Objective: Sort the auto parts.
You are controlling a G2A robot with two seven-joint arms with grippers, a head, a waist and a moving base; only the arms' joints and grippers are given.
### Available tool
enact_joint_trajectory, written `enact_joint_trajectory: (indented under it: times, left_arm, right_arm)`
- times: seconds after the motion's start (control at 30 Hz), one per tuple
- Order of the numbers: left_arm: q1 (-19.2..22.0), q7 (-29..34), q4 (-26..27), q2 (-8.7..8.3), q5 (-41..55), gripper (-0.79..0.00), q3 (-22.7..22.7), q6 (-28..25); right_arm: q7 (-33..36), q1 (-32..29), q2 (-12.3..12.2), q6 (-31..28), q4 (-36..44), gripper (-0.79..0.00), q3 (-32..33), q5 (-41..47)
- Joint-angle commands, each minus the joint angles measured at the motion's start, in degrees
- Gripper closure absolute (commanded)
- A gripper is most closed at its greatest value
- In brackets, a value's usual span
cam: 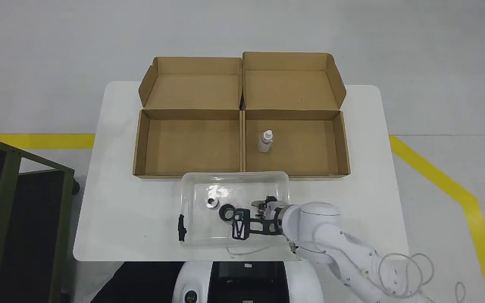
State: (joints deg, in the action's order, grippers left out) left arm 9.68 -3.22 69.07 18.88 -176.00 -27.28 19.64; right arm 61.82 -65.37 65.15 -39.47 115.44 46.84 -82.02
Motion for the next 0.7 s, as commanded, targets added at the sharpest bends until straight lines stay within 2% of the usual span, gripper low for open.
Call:
enact_joint_trajectory:
  times: [0.0, 0.23, 0.4, 0.67]
  left_arm:
    - [0.0, 0.0, 0.0, 0.0, 0.0, -0.785, 0.0, 0.0]
    - [0.0, 0.0, 0.0, 0.0, 0.0, -0.785, 0.0, 0.0]
    - [0.0, 0.0, 0.0, 0.0, 0.0, -0.785, 0.0, 0.0]
    - [0.0, 0.0, 0.0, 0.0, 0.0, -0.785, 0.0, 0.0]
  right_arm:
    - [-2.16, -0.06, -0.02, 2.42, 0.95, 0.0, 1.21, -0.58]
    - [-11.02, -1.19, -0.1, 7.25, 2.7, 0.0, 4.03, -1.58]
    - [-19.98, -2.6, -0.19, 10.17, 5.34, 0.0, 6.28, -1.82]
    - [-31.91, -3.54, -0.03, 12.92, 4.7, 0.0, 9.82, 3.52]
